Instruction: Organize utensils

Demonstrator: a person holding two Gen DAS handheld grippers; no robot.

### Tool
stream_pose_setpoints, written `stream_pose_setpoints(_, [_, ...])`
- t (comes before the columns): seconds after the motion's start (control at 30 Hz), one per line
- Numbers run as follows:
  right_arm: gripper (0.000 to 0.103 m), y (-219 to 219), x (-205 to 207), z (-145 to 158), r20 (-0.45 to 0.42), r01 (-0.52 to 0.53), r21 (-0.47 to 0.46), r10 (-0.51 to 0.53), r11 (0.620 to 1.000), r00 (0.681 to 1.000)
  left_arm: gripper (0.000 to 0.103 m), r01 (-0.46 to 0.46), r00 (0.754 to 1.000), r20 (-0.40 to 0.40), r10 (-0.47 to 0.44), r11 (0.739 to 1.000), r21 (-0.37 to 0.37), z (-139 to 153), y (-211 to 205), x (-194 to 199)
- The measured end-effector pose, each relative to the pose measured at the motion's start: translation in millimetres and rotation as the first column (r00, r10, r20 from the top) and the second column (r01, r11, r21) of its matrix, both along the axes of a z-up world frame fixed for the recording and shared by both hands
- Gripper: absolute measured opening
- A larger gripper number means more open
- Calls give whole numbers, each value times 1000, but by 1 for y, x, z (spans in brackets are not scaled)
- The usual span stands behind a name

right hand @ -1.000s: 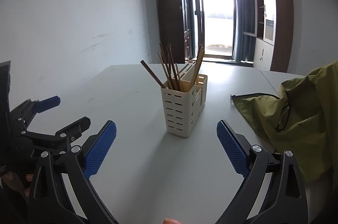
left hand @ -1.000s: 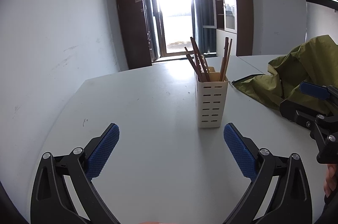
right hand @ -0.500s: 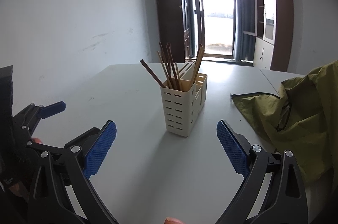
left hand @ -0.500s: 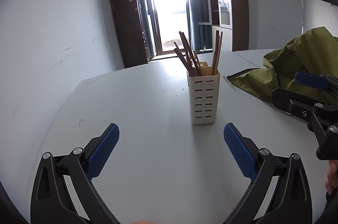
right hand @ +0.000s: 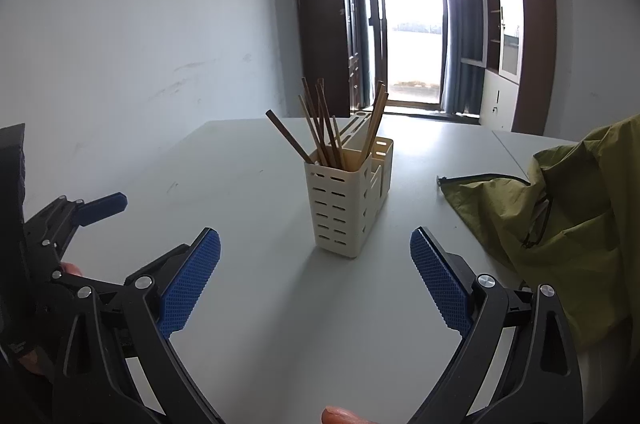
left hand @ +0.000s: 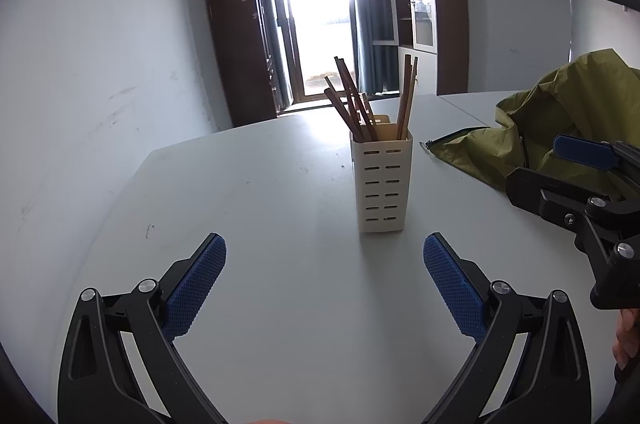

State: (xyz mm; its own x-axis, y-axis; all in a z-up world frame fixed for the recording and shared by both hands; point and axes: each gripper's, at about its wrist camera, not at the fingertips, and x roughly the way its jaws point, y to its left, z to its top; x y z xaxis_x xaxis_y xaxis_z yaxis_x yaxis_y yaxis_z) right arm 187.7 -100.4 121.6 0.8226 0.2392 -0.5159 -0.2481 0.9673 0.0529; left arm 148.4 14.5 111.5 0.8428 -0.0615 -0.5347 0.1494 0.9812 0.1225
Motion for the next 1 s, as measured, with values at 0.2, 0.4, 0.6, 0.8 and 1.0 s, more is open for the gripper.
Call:
stream_pose_setpoints(0.2, [97,1,1,1,-1,5,0,-5,1000,1000,97,-2,1000,0,2,1000,-15,2,2,-1])
stream_pose_setpoints(0.4, [97,2,2,-1,-7,3,-1,-3,1000,1000,97,-1,1000,-2,0,1000,-9,1,0,0])
stream_pose_setpoints(0.6, [97,3,3,-2,-12,1,-2,-1,1000,1000,97,4,1000,0,-4,1000,0,0,-4,-2])
stream_pose_setpoints(0.8, [97,2,5,-4,-18,2,-2,-2,1000,1000,97,6,1000,-9,-6,1000,-12,0,-3,-2])
stream_pose_setpoints(1.0, [97,5,6,-6,-24,1,-4,-1,1000,1000,97,12,1000,-14,-12,1000,-7,-3,-5,0])
